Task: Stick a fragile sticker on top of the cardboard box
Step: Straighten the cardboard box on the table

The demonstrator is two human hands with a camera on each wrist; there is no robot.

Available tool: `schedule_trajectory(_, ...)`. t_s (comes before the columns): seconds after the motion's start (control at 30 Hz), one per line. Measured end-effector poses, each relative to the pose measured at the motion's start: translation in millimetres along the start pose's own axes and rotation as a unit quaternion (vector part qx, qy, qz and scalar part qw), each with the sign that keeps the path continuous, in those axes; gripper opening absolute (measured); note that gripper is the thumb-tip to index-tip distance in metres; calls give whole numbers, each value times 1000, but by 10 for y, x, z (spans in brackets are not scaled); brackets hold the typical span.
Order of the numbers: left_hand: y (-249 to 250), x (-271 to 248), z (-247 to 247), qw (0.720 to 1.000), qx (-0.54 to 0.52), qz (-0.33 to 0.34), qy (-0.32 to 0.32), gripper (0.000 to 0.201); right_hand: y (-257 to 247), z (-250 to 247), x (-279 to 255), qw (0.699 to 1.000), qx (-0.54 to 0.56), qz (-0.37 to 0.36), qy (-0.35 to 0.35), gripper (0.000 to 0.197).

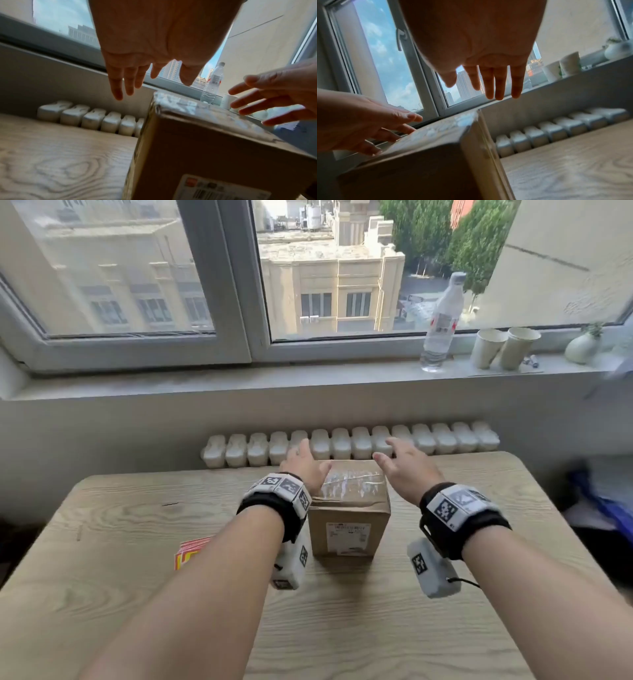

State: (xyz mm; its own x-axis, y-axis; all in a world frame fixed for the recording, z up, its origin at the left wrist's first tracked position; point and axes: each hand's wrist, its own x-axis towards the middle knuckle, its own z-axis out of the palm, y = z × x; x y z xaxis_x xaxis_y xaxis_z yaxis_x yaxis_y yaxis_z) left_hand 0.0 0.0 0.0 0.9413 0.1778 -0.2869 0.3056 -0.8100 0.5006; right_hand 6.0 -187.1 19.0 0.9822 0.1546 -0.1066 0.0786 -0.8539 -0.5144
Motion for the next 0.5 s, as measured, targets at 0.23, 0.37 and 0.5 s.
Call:
schedule_trajectory(0.23, -267, 146, 227, 985, -160, -45, -46, 82, 232, 424, 52, 996, 62, 58, -18, 56)
schedule_trajectory(0.37, -314, 19, 249, 967, -227, -62, -94, 73, 269, 533, -6, 987, 133, 89, -17, 58)
schedule_trajectory(0.5, -298, -39, 244, 970, -213, -68, -97, 97, 173, 530, -100, 983, 152, 100, -7, 54)
